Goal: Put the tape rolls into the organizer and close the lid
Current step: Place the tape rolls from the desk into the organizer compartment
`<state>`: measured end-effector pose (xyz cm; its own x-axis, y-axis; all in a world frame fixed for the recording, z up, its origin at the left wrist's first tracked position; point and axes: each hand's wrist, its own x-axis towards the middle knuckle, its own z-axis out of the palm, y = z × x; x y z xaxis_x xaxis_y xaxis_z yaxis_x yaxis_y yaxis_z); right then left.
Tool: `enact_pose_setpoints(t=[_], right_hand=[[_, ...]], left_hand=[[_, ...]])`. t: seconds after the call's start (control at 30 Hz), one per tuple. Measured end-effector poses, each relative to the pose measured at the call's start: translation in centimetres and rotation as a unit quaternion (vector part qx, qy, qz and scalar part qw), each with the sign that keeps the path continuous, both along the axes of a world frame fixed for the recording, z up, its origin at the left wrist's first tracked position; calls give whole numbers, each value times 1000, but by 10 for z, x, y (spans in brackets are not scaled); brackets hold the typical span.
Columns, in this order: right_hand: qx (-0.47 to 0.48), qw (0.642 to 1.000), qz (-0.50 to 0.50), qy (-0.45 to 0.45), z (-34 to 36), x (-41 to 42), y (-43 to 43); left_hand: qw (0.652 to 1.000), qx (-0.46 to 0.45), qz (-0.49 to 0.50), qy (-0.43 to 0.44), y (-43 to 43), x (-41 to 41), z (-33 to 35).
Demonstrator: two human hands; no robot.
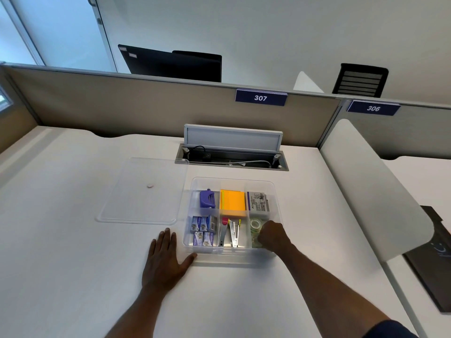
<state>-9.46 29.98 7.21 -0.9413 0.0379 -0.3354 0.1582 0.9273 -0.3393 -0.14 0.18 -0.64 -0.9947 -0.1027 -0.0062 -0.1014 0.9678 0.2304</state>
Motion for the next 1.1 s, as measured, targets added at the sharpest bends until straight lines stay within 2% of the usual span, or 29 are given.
enact_pose_setpoints(t=[0.33, 0.47, 0.77, 1.1], right_hand=[[-40, 998, -42, -34, 7, -7, 3], [-64, 994, -89, -10, 6, -11, 1], [-126, 986, -110, -3, 6, -13, 0], [-112, 991, -76, -14, 9, -15, 2]], left_hand=[[1000, 4, 0, 0, 0, 1, 1], [1000, 7, 0, 1, 1, 1, 2], [1000, 5, 1, -4, 0, 0, 2], [1000, 8, 3, 3, 1, 2, 5]])
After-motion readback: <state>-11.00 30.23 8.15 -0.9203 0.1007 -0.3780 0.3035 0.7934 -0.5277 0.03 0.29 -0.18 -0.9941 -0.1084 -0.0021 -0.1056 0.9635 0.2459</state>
